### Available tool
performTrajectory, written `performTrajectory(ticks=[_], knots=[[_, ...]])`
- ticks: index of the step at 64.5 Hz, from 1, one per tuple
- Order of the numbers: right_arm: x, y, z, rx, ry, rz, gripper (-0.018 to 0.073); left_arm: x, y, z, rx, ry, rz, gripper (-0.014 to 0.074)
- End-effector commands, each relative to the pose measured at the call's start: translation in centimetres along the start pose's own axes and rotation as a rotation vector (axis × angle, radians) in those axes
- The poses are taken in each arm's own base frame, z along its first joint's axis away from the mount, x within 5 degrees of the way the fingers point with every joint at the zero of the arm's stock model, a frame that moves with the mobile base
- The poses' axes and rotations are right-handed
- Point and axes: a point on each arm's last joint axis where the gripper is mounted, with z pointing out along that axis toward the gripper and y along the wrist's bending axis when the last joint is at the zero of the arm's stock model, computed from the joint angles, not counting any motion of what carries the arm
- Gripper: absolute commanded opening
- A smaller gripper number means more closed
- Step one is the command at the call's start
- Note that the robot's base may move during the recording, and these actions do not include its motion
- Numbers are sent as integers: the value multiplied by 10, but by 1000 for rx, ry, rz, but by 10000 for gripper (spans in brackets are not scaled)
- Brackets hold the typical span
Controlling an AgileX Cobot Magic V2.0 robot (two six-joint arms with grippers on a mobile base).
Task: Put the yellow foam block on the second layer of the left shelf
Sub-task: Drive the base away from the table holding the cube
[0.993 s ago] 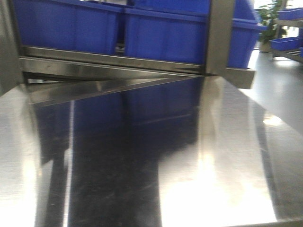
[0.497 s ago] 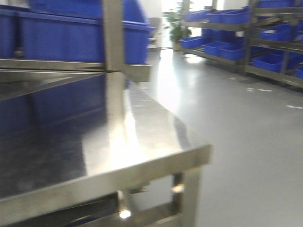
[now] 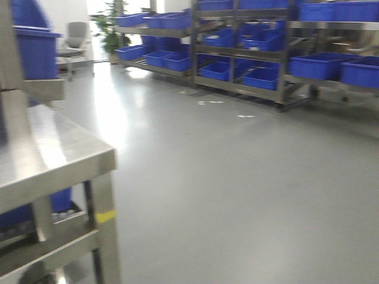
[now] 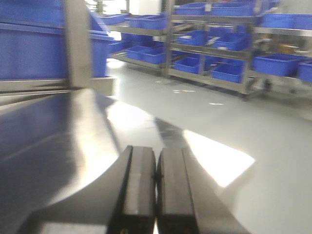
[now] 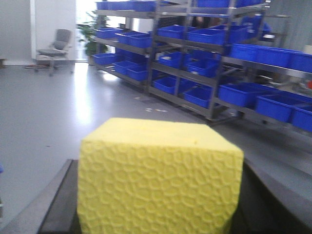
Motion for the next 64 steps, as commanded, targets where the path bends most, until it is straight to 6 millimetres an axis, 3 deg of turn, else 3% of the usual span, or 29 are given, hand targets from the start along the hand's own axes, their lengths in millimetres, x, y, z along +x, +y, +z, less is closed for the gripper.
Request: performTrajectory(ticks=[1, 64], knots=[[-15, 0, 0, -3, -91, -25, 309, 2, -1, 1, 19, -47, -6, 136], [-15, 0, 0, -3, -91, -25, 309, 1, -1, 1, 20, -53, -6, 136]])
